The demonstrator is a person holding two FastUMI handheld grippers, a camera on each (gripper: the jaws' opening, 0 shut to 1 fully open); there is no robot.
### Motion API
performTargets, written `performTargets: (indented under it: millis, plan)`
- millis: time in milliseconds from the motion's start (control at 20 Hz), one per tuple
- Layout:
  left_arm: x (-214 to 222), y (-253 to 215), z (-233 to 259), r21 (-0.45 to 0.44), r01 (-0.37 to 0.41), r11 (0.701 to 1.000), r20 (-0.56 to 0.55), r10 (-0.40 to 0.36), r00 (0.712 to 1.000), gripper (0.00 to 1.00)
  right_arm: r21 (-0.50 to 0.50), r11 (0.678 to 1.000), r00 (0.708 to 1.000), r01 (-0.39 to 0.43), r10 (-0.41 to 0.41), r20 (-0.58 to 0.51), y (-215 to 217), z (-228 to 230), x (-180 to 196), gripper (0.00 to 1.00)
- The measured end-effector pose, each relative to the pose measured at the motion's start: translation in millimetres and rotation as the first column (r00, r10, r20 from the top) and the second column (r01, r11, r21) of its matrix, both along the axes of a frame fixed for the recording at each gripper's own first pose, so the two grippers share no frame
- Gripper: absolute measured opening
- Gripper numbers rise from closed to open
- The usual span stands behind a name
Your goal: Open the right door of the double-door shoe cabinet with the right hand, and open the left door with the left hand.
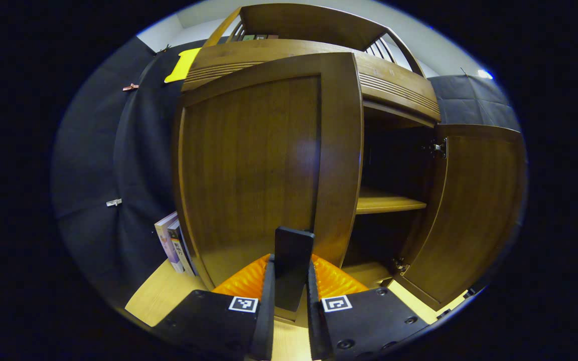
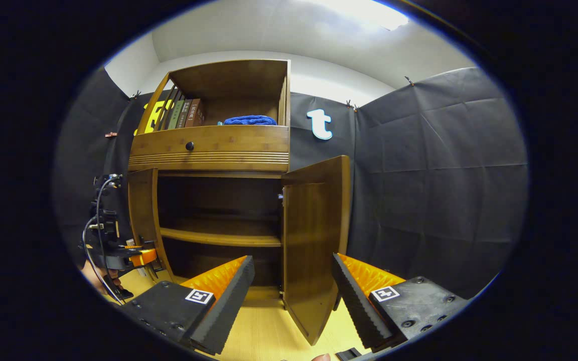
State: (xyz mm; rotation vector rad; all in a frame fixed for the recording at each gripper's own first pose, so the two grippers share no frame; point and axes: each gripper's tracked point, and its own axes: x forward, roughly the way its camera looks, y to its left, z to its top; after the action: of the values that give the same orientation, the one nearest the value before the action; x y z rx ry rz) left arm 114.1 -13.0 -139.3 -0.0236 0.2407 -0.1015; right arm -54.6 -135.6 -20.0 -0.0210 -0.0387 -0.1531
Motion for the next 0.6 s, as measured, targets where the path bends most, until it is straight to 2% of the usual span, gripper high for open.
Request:
performTargets:
  millis: [50, 100, 150, 200, 250, 350, 400, 450, 500, 600]
  plan:
    - [-7, 5, 0, 0.002, -0.003, 1.000, -0.001, 0.003, 1.000, 0.32, 0.003, 1.000, 1.000, -0.011, 0.011, -0.004, 6, -1, 3, 0.98]
    - [-13, 10, 0, 0.007, -0.006, 1.000, -0.002, 0.006, 1.000, 0.32, 0.009, 1.000, 1.000, -0.021, 0.021, -0.008, 10, -3, 6, 0.94]
    - [-20, 15, 0, 0.011, -0.011, 1.000, -0.001, 0.011, 1.000, 0.31, 0.020, 0.999, 0.999, -0.031, 0.032, -0.012, 16, -4, 10, 0.94]
    - [-25, 21, 2, 0.013, -0.016, 1.000, 0.001, 0.016, 1.000, 0.31, 0.035, 0.998, 0.999, -0.044, 0.045, -0.015, 22, -6, 14, 0.98]
    - [-30, 26, 1, 0.013, -0.022, 1.000, -0.001, 0.022, 1.000, 0.30, 0.052, 0.997, 0.998, -0.052, 0.053, -0.016, 28, -7, 18, 0.94]
    - [-40, 35, 2, 0.010, -0.030, 0.999, -0.001, 0.030, 1.000, 0.30, 0.084, 0.994, 0.997, -0.069, 0.071, -0.016, 38, -10, 23, 0.94]
    - [-43, 40, 2, 0.009, -0.033, 0.999, -0.002, 0.033, 0.999, 0.29, 0.094, 0.992, 0.997, -0.079, 0.081, -0.018, 43, -12, 25, 0.98]
    - [-47, 45, 2, 0.010, -0.037, 0.999, -0.002, 0.037, 0.999, 0.29, 0.097, 0.991, 0.996, -0.088, 0.090, -0.022, 48, -14, 28, 0.98]
    - [-51, 50, 3, 0.011, -0.042, 0.999, 0.000, 0.042, 0.999, 0.28, 0.096, 0.991, 0.995, -0.093, 0.096, -0.028, 52, -17, 30, 0.94]
    - [-57, 59, 4, 0.013, -0.056, 0.998, 0.004, 0.056, 0.998, 0.27, 0.090, 0.990, 0.994, -0.104, 0.108, -0.034, 58, -20, 32, 0.98]
